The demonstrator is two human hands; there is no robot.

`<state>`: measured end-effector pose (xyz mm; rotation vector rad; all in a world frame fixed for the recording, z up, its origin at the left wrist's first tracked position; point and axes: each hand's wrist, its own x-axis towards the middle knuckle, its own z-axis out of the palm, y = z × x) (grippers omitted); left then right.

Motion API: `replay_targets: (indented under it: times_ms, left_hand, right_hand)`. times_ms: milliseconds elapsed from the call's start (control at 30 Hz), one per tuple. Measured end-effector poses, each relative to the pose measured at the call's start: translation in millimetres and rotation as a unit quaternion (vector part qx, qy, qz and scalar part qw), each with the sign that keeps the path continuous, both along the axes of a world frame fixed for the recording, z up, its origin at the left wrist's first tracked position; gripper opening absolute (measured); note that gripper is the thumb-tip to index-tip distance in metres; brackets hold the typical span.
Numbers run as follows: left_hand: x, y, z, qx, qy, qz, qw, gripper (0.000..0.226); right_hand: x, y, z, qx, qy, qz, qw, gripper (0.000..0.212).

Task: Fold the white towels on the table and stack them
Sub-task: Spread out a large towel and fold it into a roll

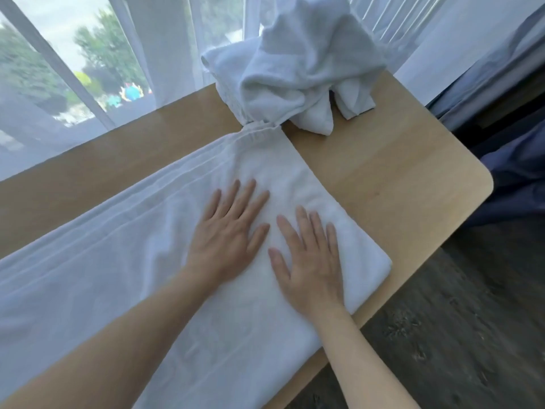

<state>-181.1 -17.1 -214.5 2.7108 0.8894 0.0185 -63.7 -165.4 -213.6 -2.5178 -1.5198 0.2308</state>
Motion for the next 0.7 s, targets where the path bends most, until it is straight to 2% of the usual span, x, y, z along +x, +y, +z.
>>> replay_targets:
  times_ms: [100,267,333,400,467,500,533,633,667,700]
  left_hand:
    - [0.5,7.3,-1.6,0.01,0.013,0.011,1.0,0.065]
    - [-6.5,-8.5,8.0,-0.012,0.04,0.038,0.998,0.071]
    - [-30.6,-29.0,7.6,-0.02,0.036,0.07,0.997,0.073]
    - [-70.4,-52.0,2.5,-0.013,0.029,0.11,0.993,0.075]
    - [-114.2,-66.6,-3.8,0.013,0.035,0.144,0.989,0.077]
    - [-131.8,-69.2,-6.0,0.022,0.043,0.155,0.987,0.077]
    - [-142.7,-69.6,-7.1,0.027,0.048,0.162,0.985,0.077]
    - [-141.6,-61.0,-6.4,0.033,0.059,0.157,0.985,0.077]
    - [-134.5,-56.6,-5.7,0.032,0.052,0.154,0.986,0.078]
    - [-128.0,-51.1,-5.6,0.033,0.04,0.153,0.987,0.079]
  right_hand:
    - [31.2,8.8,1.1,-0.037,-0.01,-0.029,0.999,0.063]
    - [56.0,26.1,14.6,-0.088,0.012,-0.191,0.978,0.067]
    - [27.1,31.3,17.4,-0.043,-0.001,-0.124,0.991,0.068]
    - [-14.1,26.5,14.3,-0.015,-0.002,0.058,0.998,0.067]
    - [-28.5,12.3,7.8,-0.054,-0.014,0.205,0.977,0.066]
    - [-15.5,8.8,5.6,-0.075,-0.015,0.212,0.974,0.066]
    - [2.5,8.8,3.4,-0.093,-0.024,0.173,0.98,0.066]
    - [39.6,34.0,12.6,-0.114,-0.037,-0.053,0.991,0.068]
    - [33.4,48.7,16.5,-0.093,-0.044,-0.073,0.992,0.069]
    - [18.3,64.8,19.0,-0.059,-0.041,-0.04,0.997,0.068]
